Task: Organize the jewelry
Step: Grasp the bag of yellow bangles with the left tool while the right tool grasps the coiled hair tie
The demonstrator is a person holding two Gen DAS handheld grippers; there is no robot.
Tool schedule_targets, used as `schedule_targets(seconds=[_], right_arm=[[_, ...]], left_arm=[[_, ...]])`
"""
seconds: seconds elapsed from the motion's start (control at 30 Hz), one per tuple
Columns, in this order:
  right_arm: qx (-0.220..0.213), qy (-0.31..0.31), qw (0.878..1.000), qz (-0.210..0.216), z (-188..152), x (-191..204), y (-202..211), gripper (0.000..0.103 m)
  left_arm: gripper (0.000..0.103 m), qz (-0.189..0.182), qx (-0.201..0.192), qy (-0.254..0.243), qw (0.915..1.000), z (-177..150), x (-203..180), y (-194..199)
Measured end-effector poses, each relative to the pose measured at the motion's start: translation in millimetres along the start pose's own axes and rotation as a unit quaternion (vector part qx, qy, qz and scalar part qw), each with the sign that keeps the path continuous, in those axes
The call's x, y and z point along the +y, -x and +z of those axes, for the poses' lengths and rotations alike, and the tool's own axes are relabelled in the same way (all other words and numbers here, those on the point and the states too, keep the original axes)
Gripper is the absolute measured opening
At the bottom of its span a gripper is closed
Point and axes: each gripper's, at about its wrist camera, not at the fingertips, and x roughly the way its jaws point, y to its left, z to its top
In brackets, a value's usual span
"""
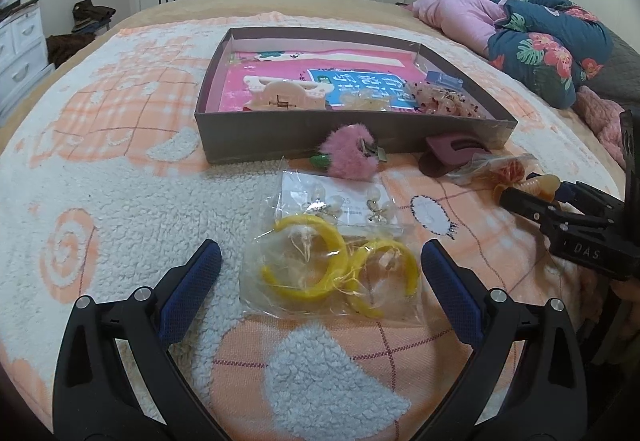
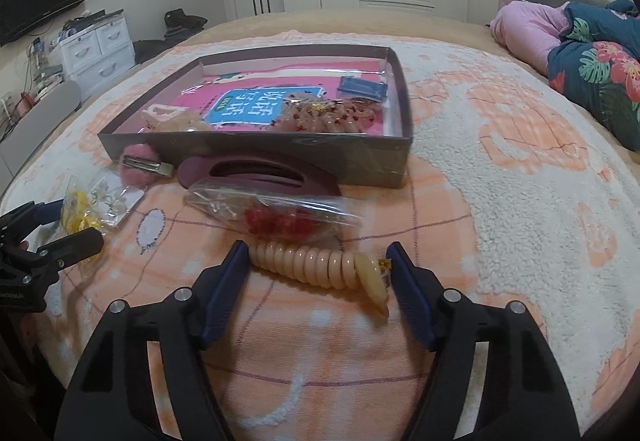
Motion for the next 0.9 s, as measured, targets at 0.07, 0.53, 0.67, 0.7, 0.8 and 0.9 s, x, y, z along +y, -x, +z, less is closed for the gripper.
schedule_targets(seconds=[0.07,0.53,0.67,0.7,0.8,0.9], right_arm=[[0.000,-0.004,1.000,-0.003,0.0,-3.7,1.0,0.066],[-0.007,-0.029,0.999,-0.030,-1.9,-27.7,18.2,0.064],[-0.013,-0.036,0.998,-0.040,-1.2,-34.1,23.2,0.065],[-0.015,-0.037,0.998,-0.044,-1.1,-35.7,24.1,0.064],[-0.022,-0.042,0.998,-0.050,0.2,-41.0,28.4,0.064],[-0.031,-0.043,0.997,-0.056,2.0,-42.9,33.1,0.065]], left_arm=[[0.088,0.000,0.004,-0.001,1.0000,-0.4,0.4,0.2],[0.070,-0.013,0.011,0.006,0.9998,-3.1,4.8,11.2],[0.070,-0.014,0.006,0.015,0.9998,-2.2,8.3,16.6],[0.070,-0.015,0.004,0.017,0.9997,-1.6,9.4,18.0],[0.070,-0.015,-0.006,0.025,0.9996,0.8,14.2,24.9],[0.070,-0.014,-0.016,0.037,0.9991,5.5,22.2,31.0]])
